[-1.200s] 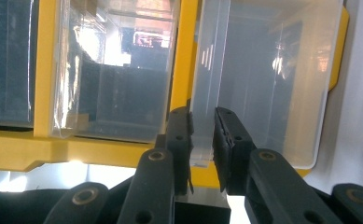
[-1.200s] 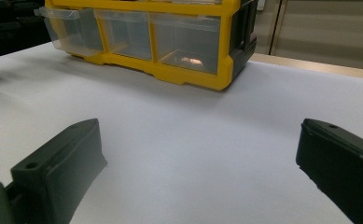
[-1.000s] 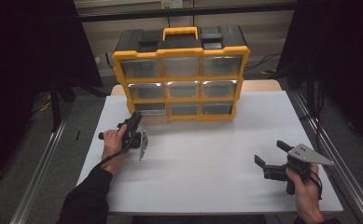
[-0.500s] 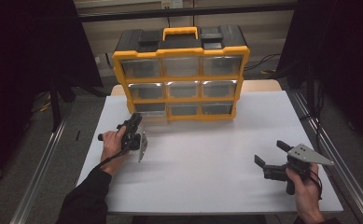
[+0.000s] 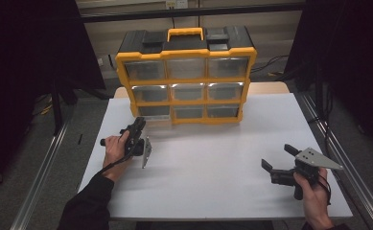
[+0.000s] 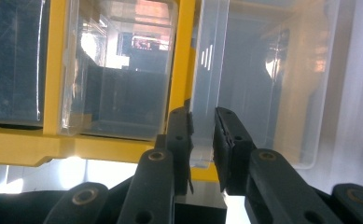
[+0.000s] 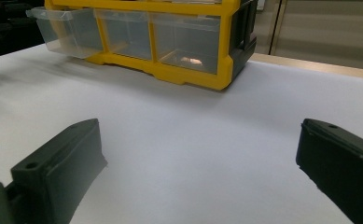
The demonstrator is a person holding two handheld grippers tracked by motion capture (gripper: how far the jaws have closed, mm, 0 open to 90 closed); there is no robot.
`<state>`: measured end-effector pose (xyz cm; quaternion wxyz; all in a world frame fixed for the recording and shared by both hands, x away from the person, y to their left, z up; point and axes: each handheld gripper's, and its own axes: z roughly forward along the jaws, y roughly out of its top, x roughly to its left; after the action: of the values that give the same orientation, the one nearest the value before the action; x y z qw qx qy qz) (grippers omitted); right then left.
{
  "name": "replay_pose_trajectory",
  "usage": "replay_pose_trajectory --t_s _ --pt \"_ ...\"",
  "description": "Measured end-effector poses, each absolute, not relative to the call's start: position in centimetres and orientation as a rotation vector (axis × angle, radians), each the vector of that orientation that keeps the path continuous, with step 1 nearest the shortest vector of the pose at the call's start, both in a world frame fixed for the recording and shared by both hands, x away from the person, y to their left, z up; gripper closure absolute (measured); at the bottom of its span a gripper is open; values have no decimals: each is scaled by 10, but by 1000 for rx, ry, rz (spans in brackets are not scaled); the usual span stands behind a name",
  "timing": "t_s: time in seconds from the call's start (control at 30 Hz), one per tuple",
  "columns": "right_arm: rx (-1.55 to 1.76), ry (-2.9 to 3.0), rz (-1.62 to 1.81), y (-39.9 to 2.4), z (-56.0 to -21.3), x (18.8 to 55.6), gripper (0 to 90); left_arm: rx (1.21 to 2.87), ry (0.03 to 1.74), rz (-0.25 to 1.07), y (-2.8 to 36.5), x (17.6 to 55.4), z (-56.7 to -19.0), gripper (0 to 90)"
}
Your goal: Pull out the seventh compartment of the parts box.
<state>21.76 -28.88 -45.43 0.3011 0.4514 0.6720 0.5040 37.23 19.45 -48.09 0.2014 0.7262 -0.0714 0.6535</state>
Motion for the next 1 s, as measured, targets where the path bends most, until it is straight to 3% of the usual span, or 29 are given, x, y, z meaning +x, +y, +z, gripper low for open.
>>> replay_pose_trajectory --t_s 0.07,0.73,0.77,0.87,1.0 --pt "1200 1784 1337 -289 -454 218 2 2125 -221 1881 196 368 -476 777" --pt "1202 1780 1334 -289 -455 218 1 2119 -206 1881 197 357 -474 776" --pt "1204 1780 1335 -288 -454 218 1 2077 -199 1823 197 360 -477 776" --pt "1202 1779 1335 -289 -455 218 1 2119 -219 1873 198 357 -474 777" --pt "1202 1783 1335 -289 -454 218 1 2067 -189 1823 197 357 -477 777"
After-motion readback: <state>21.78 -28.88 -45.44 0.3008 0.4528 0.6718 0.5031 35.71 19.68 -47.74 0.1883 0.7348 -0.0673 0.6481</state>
